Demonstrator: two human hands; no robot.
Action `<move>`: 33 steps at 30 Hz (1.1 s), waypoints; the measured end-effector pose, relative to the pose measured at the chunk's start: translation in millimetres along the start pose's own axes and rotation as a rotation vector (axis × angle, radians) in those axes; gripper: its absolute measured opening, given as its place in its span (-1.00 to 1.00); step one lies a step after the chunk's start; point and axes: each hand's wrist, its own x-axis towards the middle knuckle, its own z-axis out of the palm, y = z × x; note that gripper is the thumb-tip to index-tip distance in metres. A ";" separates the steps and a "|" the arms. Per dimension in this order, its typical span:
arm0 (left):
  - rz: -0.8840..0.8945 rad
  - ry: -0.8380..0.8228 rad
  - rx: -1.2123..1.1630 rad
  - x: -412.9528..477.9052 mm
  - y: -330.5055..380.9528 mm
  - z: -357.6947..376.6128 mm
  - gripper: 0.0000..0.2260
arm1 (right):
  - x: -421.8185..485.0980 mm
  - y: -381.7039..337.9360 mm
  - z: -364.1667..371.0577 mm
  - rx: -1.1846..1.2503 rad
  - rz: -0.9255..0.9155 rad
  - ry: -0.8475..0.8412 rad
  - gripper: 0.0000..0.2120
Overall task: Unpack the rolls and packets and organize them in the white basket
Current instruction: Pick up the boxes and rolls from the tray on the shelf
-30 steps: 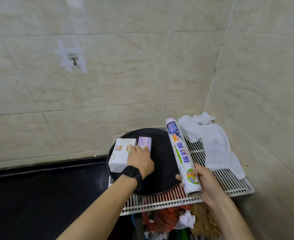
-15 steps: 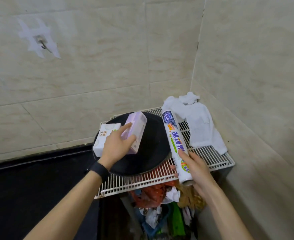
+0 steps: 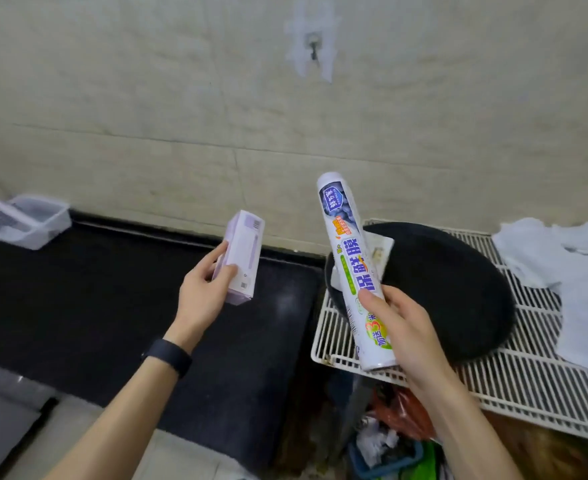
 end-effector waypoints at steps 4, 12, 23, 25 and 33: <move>-0.066 0.070 0.038 15.0 -50.5 -58.7 -0.55 | 18.9 34.1 76.5 -0.077 0.085 -0.119 -0.81; -0.212 -0.056 0.463 55.6 -191.9 -134.7 -0.48 | 55.4 170.3 209.6 -0.344 0.351 -0.095 -0.71; -0.266 -0.252 0.605 98.7 -282.6 -158.8 -0.46 | 103.4 291.3 307.3 -0.838 0.329 0.044 -0.64; -0.259 -0.289 0.639 102.2 -290.2 -159.5 -0.44 | 107.9 304.5 317.3 -0.847 0.290 0.039 -0.60; -0.164 -0.357 0.776 94.4 -296.6 -161.3 -0.38 | 113.1 328.7 335.8 -1.028 0.315 0.056 -0.48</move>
